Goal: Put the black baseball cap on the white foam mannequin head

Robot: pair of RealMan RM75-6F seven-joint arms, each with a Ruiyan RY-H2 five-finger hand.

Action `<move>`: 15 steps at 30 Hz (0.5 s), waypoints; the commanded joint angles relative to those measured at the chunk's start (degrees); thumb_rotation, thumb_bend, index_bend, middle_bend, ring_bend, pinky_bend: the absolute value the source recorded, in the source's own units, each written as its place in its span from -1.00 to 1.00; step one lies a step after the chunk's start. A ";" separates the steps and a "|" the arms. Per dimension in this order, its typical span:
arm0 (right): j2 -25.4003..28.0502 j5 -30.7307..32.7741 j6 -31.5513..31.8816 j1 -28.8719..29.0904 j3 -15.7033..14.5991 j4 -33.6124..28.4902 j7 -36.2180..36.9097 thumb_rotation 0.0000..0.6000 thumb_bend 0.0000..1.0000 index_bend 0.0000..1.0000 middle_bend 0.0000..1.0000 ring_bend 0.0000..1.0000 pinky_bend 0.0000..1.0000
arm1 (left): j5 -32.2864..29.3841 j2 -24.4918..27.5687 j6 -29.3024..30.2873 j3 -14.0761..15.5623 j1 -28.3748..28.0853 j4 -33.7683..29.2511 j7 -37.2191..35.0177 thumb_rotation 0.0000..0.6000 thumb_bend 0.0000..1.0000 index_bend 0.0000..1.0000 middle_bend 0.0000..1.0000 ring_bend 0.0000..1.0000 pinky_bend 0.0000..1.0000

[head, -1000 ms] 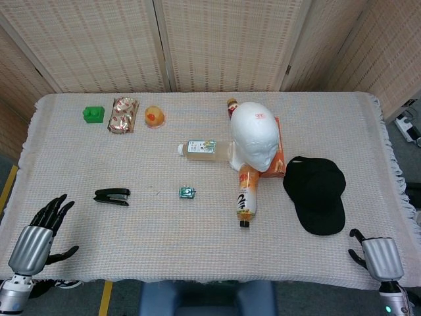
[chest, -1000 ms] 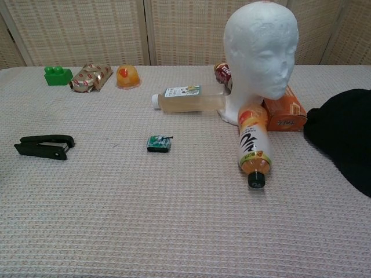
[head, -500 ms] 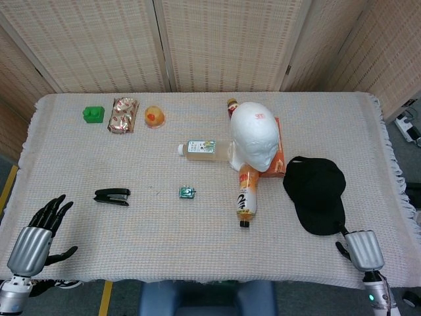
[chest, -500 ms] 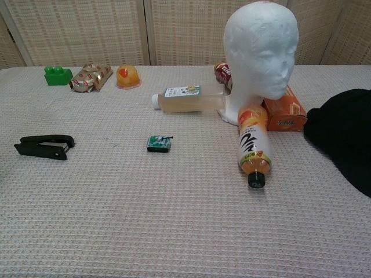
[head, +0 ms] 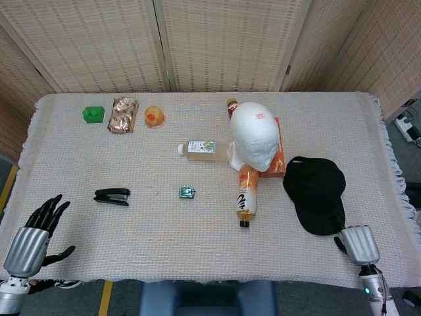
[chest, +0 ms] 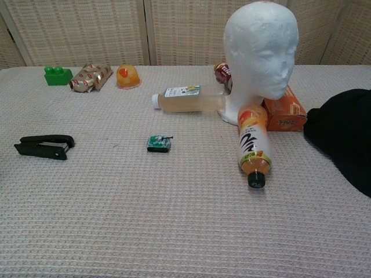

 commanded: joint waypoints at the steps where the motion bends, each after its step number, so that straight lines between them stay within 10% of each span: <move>1: -0.28 0.21 -0.28 0.24 0.10 0.16 -0.09 1.00 -0.52 -0.42 1.00 1.00 1.00 | 0.09 0.01 0.20 -0.02 0.10 -0.05 0.07 1.00 -0.66 -0.80 -1.00 -1.00 -0.60; 15: -1.95 2.01 -2.15 1.96 1.40 0.65 -0.04 1.00 -0.47 -0.36 1.00 1.00 1.00 | -0.07 0.36 -0.21 0.06 0.15 -0.56 -0.54 1.00 -0.66 -0.80 -1.00 -1.00 -0.60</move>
